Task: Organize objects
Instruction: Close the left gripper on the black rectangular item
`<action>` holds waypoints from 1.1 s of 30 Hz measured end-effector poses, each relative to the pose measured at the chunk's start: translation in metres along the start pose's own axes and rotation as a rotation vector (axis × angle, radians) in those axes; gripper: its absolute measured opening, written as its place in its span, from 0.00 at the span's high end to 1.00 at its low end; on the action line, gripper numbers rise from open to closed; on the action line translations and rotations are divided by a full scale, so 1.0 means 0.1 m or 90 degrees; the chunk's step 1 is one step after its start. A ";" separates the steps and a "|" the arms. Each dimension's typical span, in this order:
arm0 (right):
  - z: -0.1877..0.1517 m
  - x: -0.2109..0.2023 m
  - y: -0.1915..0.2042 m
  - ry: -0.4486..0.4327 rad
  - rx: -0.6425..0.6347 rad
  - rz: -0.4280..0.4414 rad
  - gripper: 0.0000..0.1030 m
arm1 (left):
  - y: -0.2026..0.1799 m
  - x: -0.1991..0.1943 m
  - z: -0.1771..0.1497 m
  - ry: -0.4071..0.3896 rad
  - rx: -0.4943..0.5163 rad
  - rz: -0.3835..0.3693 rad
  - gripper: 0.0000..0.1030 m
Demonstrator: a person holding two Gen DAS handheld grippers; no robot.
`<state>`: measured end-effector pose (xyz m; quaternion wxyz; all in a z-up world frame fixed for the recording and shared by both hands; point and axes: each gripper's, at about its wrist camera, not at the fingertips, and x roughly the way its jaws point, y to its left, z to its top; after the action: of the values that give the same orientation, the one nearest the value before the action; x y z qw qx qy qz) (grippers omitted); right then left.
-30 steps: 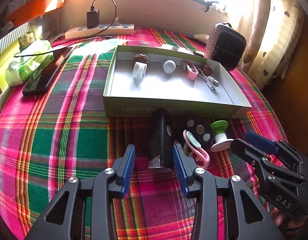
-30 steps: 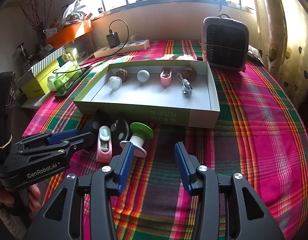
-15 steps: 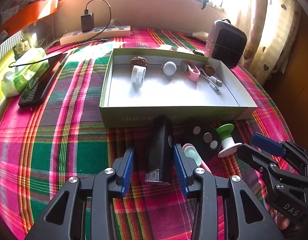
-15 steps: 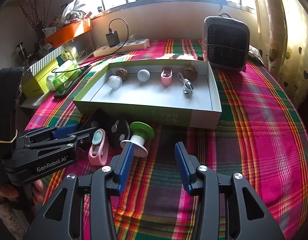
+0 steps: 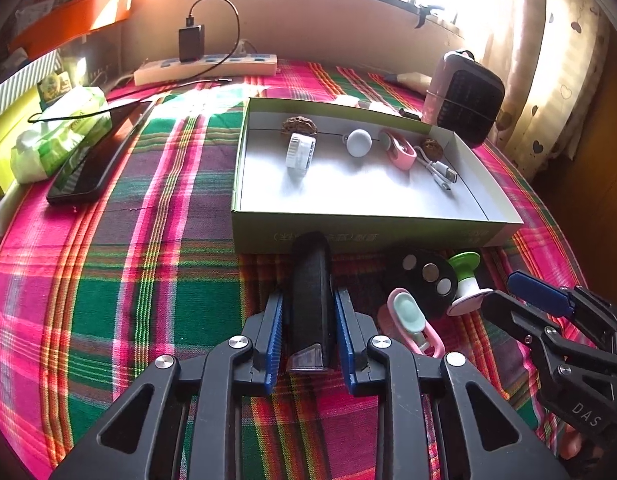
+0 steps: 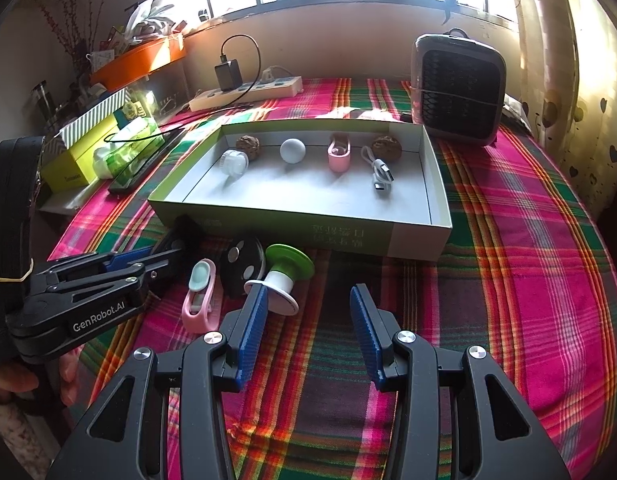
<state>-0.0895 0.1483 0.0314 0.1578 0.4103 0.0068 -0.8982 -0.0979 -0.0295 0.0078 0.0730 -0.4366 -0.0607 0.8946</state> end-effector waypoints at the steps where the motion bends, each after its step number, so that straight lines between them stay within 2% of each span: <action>1: 0.00 0.00 0.02 0.000 -0.003 0.001 0.57 | 0.01 -0.01 -0.01 -0.001 -0.003 0.000 0.78; 10: 0.02 0.03 0.17 -0.002 -0.024 0.016 0.57 | 0.07 -0.02 -0.03 -0.005 -0.015 -0.011 0.78; 13: 0.02 0.10 0.21 0.008 -0.030 0.000 0.57 | 0.08 -0.02 -0.03 -0.006 -0.016 -0.015 0.78; 33: 0.03 0.20 -0.03 0.027 -0.002 -0.048 0.57 | 0.12 -0.03 -0.04 -0.009 -0.019 -0.035 0.78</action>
<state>-0.1046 0.1454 0.0183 0.1247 0.4284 0.0272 -0.8945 -0.0937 -0.0414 0.0062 0.0907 -0.4293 -0.0863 0.8945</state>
